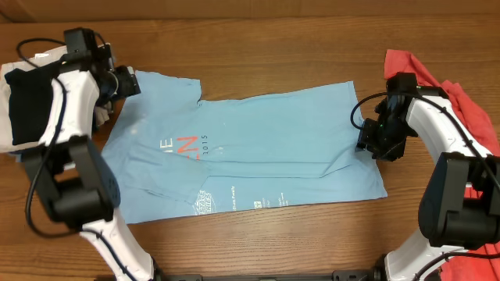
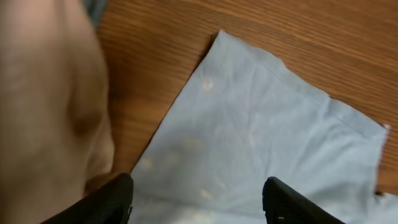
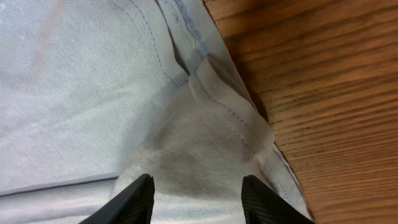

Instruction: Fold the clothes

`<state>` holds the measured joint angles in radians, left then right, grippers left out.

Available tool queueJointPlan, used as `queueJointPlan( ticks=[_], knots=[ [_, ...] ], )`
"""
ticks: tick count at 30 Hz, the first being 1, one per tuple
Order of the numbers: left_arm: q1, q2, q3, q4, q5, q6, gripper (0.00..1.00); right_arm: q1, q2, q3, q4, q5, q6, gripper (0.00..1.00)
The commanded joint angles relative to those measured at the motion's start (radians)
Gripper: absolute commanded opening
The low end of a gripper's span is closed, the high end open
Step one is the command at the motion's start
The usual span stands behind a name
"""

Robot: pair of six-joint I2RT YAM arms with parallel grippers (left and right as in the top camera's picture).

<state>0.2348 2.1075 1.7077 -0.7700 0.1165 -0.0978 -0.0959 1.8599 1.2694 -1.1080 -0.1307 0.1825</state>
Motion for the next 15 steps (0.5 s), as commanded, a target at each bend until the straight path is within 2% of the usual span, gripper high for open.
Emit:
queueJointPlan(
  ticks=[1, 15],
  knots=[
    [-0.02, 0.074, 0.049, 0.015, 0.014, 0.064, 0.7, 0.001, -0.018, -0.002, 0.003, -0.002, 0.0, 0.49],
    [-0.048, 0.186, 0.048, 0.125, -0.172, 0.076, 0.72, 0.001, -0.018, -0.002, -0.015, -0.002, 0.0, 0.49]
  ],
)
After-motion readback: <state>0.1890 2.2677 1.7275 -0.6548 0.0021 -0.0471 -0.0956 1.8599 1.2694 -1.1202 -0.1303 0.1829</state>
